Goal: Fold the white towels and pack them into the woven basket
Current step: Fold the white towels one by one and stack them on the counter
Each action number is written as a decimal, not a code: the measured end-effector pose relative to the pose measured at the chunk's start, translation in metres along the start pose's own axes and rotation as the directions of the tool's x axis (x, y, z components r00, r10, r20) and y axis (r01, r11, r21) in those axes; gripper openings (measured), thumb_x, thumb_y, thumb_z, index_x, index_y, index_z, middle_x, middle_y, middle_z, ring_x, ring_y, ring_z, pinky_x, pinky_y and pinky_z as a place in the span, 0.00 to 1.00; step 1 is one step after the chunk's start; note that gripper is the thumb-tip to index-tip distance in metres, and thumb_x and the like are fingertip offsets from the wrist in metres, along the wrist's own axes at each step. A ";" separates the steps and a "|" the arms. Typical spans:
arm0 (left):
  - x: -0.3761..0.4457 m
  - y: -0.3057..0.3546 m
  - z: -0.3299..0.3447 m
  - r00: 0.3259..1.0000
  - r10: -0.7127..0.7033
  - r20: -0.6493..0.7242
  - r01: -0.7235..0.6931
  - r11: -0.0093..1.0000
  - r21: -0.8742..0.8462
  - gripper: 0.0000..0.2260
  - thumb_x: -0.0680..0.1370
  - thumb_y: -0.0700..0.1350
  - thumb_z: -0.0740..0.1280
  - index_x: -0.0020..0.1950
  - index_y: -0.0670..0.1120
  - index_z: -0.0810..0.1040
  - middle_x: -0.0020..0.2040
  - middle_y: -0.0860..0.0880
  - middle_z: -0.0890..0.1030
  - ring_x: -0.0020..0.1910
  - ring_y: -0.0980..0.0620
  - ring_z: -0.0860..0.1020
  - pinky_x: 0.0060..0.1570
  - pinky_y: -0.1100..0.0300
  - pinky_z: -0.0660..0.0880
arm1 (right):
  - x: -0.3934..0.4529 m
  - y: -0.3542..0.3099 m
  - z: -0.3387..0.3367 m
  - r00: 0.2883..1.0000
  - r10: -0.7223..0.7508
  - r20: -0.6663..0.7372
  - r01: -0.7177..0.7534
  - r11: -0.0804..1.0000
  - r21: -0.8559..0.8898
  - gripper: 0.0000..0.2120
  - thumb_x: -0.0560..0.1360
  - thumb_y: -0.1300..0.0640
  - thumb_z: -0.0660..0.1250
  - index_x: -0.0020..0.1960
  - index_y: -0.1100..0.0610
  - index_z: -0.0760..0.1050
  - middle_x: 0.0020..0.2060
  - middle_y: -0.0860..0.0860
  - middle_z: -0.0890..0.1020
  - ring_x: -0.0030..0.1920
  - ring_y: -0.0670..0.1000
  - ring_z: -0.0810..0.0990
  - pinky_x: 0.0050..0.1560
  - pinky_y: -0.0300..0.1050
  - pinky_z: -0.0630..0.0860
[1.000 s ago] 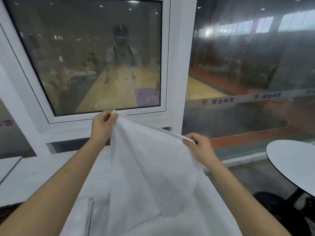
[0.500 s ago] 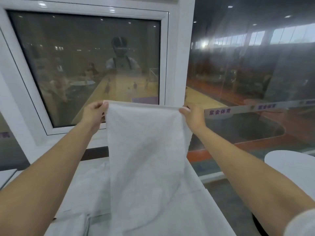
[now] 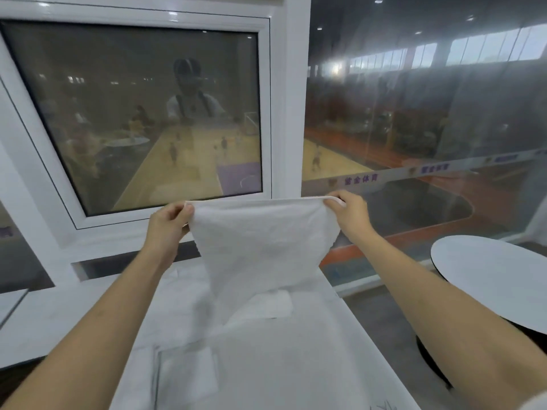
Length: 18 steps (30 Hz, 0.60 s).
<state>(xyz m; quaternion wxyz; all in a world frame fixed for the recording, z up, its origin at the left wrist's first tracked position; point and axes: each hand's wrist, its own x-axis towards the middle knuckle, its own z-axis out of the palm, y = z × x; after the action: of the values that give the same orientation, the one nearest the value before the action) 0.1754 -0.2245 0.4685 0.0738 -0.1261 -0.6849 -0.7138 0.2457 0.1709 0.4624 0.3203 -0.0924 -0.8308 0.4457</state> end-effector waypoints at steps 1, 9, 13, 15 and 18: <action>-0.017 -0.008 -0.001 1.000 -0.011 0.004 0.011 1.000 0.025 0.07 0.82 0.44 0.67 0.47 0.44 0.84 0.47 0.47 0.84 0.47 0.49 0.80 0.57 0.50 0.79 | -0.016 0.010 -0.004 1.000 0.014 0.027 -0.015 1.000 0.009 0.04 0.77 0.57 0.70 0.46 0.52 0.85 0.42 0.43 0.86 0.44 0.44 0.81 0.43 0.39 0.74; -0.170 -0.079 0.007 0.987 -0.146 -0.073 0.153 0.983 0.098 0.06 0.81 0.44 0.69 0.48 0.47 0.86 0.49 0.49 0.86 0.49 0.50 0.83 0.55 0.51 0.80 | -0.150 0.098 -0.045 0.936 0.095 0.339 -0.118 0.992 0.047 0.04 0.77 0.60 0.73 0.42 0.56 0.84 0.40 0.51 0.86 0.40 0.44 0.80 0.43 0.41 0.74; -0.248 -0.110 0.019 0.963 -0.239 -0.122 0.252 0.962 0.104 0.05 0.81 0.43 0.69 0.50 0.45 0.85 0.49 0.48 0.86 0.49 0.50 0.82 0.56 0.51 0.79 | -0.213 0.133 -0.073 0.875 0.141 0.464 -0.182 0.982 0.044 0.07 0.77 0.60 0.74 0.40 0.56 0.83 0.37 0.46 0.85 0.38 0.40 0.79 0.42 0.36 0.72; -0.285 -0.120 0.029 0.952 -0.273 -0.137 0.287 0.953 0.099 0.05 0.81 0.42 0.69 0.49 0.44 0.85 0.44 0.50 0.85 0.46 0.52 0.81 0.54 0.53 0.79 | -0.238 0.149 -0.089 0.848 0.153 0.507 -0.198 0.979 0.037 0.09 0.77 0.60 0.73 0.38 0.54 0.82 0.36 0.45 0.83 0.38 0.40 0.78 0.42 0.35 0.71; -0.335 -0.133 0.044 0.935 -0.330 -0.134 0.344 0.933 0.106 0.07 0.81 0.42 0.69 0.45 0.46 0.85 0.43 0.49 0.84 0.43 0.52 0.80 0.51 0.54 0.79 | -0.268 0.170 -0.113 0.816 0.187 0.546 -0.253 0.966 0.048 0.06 0.77 0.60 0.73 0.41 0.57 0.83 0.41 0.51 0.86 0.41 0.44 0.80 0.45 0.38 0.72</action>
<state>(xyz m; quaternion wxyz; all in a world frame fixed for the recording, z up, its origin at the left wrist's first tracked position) 0.4623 -0.1963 0.2481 -0.0030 0.0393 -0.7355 -0.6764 0.5010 0.2296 0.2510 0.0260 -0.0403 -0.8428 0.5361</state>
